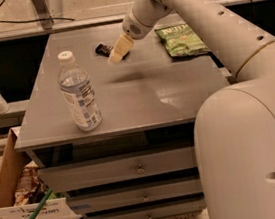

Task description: Pick rxbar chocolate

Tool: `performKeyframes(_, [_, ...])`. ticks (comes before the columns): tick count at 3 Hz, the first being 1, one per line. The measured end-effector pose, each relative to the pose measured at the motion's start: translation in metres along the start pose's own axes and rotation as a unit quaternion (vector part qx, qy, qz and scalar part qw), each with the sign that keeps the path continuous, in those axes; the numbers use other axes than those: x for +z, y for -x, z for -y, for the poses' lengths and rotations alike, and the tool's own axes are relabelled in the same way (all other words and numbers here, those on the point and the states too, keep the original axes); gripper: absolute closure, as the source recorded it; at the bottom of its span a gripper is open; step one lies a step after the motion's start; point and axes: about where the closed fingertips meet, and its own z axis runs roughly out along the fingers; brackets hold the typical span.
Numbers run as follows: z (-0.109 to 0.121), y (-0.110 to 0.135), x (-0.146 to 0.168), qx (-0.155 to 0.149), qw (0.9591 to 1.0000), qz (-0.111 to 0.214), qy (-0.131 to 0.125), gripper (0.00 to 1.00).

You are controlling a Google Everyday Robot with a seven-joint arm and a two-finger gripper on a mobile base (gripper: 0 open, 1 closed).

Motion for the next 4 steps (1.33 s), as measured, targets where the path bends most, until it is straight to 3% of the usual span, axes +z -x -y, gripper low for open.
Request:
performKeyframes(2, [0.017, -0.02, 0.022, 0.071, 0.9971, 0.011, -0.025, 0.0])
performKeyframes(3, [0.02, -0.018, 0.039, 0.082, 0.9962, 0.017, -0.023, 0.0])
performKeyframes(4, [0.023, -0.009, 0.055, 0.083, 0.9961, 0.024, -0.02, 0.16])
